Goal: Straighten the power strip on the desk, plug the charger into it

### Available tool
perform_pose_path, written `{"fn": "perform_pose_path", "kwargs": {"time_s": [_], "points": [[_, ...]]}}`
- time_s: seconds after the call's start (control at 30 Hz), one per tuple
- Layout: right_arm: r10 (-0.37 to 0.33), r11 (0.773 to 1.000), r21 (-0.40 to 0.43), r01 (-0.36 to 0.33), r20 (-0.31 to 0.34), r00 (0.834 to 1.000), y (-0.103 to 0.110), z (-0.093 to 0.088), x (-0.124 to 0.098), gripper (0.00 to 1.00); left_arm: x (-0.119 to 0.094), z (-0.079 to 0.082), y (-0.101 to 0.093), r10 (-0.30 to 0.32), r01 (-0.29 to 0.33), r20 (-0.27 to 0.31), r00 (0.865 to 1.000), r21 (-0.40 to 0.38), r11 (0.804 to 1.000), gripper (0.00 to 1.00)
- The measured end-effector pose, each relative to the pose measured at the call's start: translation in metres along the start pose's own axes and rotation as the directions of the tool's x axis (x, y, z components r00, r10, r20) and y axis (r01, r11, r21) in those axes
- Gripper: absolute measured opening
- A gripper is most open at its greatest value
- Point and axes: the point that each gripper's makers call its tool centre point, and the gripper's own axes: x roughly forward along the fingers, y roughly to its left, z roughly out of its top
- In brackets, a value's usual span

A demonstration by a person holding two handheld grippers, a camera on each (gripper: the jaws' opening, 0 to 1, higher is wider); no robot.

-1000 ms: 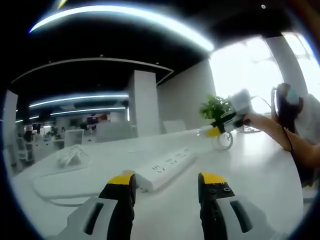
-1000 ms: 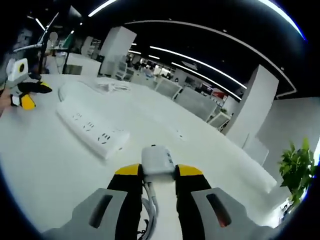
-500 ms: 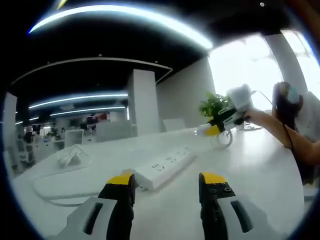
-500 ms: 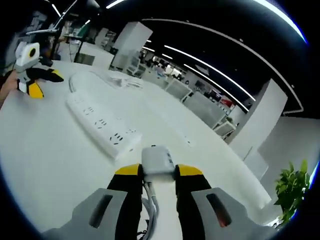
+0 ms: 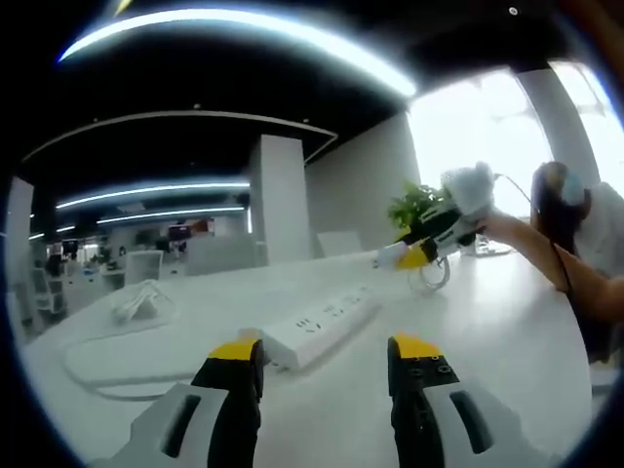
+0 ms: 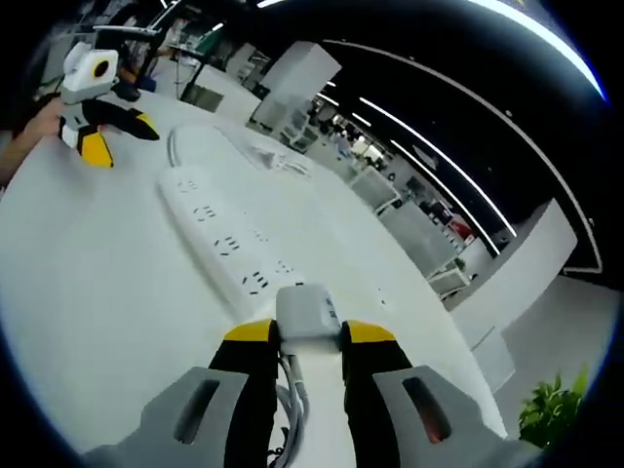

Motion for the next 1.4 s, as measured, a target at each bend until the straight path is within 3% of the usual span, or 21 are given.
{"fn": "perform_pose_path", "kwargs": {"time_s": [0.33, 0.57, 1.07, 1.4], "points": [[0.068, 0.99, -0.117, -0.075, -0.06, 0.996, 0.006, 0.006, 0.002, 0.23, -0.001, 0.002, 0.001, -0.001, 0.002, 0.007, 1.0, -0.013, 1.0, 0.53], [0.124, 0.966, -0.211, -0.149, -0.127, 0.984, 0.016, 0.013, 0.01, 0.23, -0.001, 0.002, 0.0, -0.003, 0.003, 0.007, 1.0, -0.009, 1.0, 0.53], [0.148, 0.916, -0.329, -0.228, -0.251, 0.956, 0.021, 0.014, 0.023, 0.23, -0.002, 0.002, -0.001, -0.006, 0.006, 0.008, 1.0, 0.002, 1.0, 0.56], [0.153, 0.898, -0.361, -0.251, -0.279, 0.948, 0.019, 0.019, 0.026, 0.23, -0.001, 0.002, -0.003, -0.009, 0.009, 0.001, 1.0, 0.018, 1.0, 0.56]]}}
